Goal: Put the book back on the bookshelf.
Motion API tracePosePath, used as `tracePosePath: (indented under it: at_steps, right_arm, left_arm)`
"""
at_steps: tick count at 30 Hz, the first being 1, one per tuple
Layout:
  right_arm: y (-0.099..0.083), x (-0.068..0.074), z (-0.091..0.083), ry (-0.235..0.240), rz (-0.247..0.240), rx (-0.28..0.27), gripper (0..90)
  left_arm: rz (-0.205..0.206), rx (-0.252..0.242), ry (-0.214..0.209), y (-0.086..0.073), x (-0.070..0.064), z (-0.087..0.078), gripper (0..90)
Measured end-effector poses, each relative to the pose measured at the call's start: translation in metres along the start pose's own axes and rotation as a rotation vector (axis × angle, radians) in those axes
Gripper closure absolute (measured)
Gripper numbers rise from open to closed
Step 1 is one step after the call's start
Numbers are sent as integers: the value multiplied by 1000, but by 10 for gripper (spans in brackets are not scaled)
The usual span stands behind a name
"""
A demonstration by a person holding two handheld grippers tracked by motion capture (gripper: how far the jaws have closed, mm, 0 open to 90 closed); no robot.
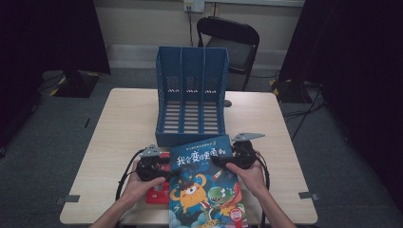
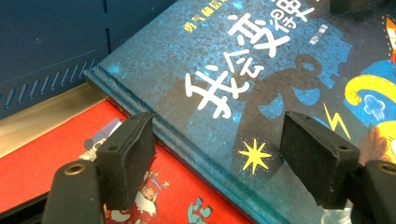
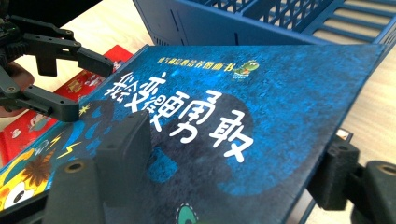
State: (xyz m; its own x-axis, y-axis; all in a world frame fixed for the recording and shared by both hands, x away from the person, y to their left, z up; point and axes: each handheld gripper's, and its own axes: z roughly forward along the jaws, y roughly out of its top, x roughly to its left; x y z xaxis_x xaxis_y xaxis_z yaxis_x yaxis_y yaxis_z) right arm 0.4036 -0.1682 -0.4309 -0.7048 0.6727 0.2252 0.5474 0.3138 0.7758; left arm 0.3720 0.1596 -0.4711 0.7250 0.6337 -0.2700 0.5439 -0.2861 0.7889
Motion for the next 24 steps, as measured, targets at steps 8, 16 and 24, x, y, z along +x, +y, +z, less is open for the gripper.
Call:
tracePosePath:
  at_steps: [8, 16, 24]
  right_arm:
    - [0, 2, -9, 8, -24, -56, 328]
    - [3, 6, -14, 12, -56, -77, 349]
    - [8, 10, -16, 13, -79, -86, 375]
  left_arm:
    - [-53, 2, -24, 1, 5, -2, 197]
    - [-76, -1, -45, 2, 6, -2, 156]
    - [-94, 10, -74, 6, 6, 0, 128]
